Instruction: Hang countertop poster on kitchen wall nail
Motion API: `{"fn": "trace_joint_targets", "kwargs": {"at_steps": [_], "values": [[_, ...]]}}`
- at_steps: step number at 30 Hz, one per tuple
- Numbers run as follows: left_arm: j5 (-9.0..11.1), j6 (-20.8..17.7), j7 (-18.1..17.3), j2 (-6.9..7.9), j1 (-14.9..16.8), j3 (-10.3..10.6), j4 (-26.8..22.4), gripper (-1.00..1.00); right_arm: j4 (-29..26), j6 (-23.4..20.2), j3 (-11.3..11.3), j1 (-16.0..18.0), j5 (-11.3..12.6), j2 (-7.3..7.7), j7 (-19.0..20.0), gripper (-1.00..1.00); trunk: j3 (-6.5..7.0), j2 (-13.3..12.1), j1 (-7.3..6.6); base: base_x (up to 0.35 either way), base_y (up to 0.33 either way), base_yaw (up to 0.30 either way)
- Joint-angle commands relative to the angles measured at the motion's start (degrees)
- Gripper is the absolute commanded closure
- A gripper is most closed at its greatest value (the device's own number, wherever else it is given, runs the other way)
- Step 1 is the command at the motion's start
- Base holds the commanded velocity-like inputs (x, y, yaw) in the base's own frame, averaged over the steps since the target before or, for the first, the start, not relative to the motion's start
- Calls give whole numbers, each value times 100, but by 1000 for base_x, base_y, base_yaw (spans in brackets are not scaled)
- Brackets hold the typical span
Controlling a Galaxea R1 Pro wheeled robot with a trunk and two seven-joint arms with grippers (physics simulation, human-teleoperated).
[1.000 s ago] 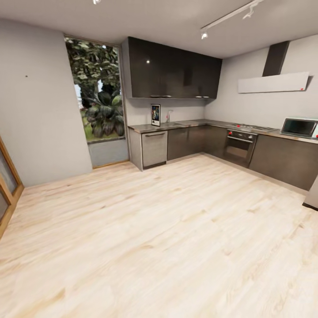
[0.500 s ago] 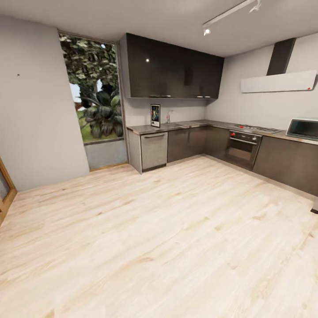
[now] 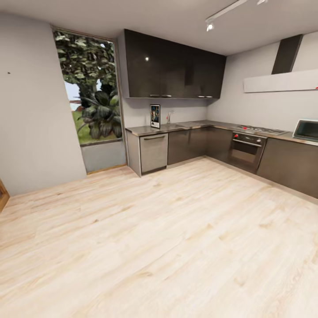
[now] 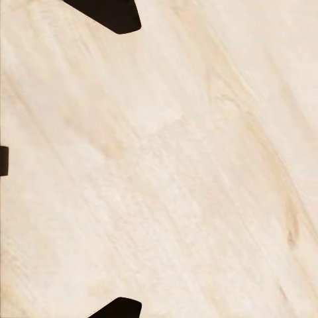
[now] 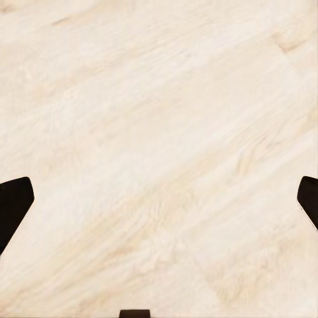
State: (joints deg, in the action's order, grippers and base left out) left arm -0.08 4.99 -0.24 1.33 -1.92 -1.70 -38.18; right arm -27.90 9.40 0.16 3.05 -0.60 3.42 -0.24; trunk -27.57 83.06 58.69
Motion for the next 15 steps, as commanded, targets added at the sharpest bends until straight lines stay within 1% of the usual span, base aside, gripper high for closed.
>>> {"fn": "trace_joint_targets", "kwargs": {"at_steps": [1, 15], "values": [[-1, 10, -3, -1, -1, -6, -6, -100, 4, 16, 2, 3, -7, 1, -2, -100, -5, 2, 4, 334, 0, 0], [-1, 8, -3, -1, -1, -6, -6, -100, 3, 16, 2, 3, -10, 1, -2, -100, -5, 2, 4, 334, 0, 0]]}}
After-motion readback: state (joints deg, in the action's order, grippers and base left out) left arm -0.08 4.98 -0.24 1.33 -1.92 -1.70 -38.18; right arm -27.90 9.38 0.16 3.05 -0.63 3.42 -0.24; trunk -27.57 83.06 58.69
